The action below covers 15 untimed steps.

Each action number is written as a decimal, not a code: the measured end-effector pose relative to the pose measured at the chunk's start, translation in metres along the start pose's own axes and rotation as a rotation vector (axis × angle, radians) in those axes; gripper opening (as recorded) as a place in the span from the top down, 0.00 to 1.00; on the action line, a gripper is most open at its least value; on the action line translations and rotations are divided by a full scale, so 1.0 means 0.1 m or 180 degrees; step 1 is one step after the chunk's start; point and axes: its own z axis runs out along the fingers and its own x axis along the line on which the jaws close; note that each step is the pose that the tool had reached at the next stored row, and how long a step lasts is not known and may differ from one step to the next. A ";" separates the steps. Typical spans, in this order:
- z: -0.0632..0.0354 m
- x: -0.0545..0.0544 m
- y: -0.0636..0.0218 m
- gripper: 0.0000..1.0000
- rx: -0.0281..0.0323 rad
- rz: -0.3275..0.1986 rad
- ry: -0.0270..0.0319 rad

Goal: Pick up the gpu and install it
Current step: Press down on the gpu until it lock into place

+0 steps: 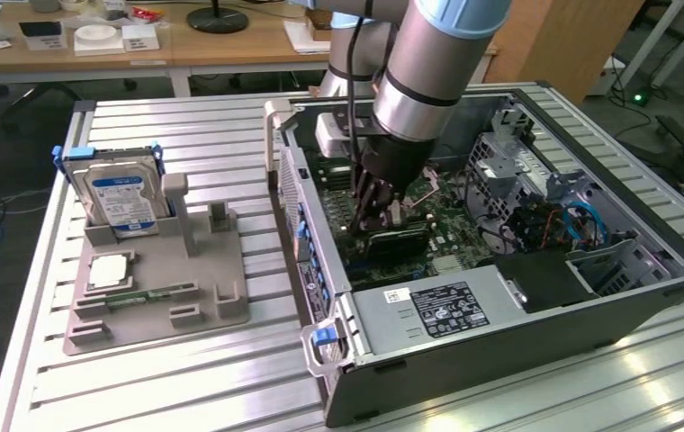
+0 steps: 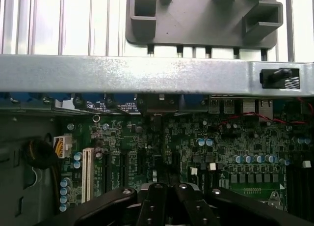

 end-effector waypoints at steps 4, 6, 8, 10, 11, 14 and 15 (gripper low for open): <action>0.024 0.00 -0.003 0.89 0.0001 0.0000 -0.0002; 0.005 0.00 -0.003 0.89 0.0007 -0.0003 -0.0023; -0.043 0.00 0.005 0.89 0.0003 -0.0005 -0.0037; -0.081 -0.01 0.010 0.89 0.0004 -0.0007 -0.0051; -0.092 -0.01 0.012 0.89 0.0008 -0.0008 -0.0061; -0.094 -0.01 0.013 0.89 0.0013 -0.0010 -0.0066; -0.094 -0.01 0.013 0.89 0.0013 -0.0010 -0.0065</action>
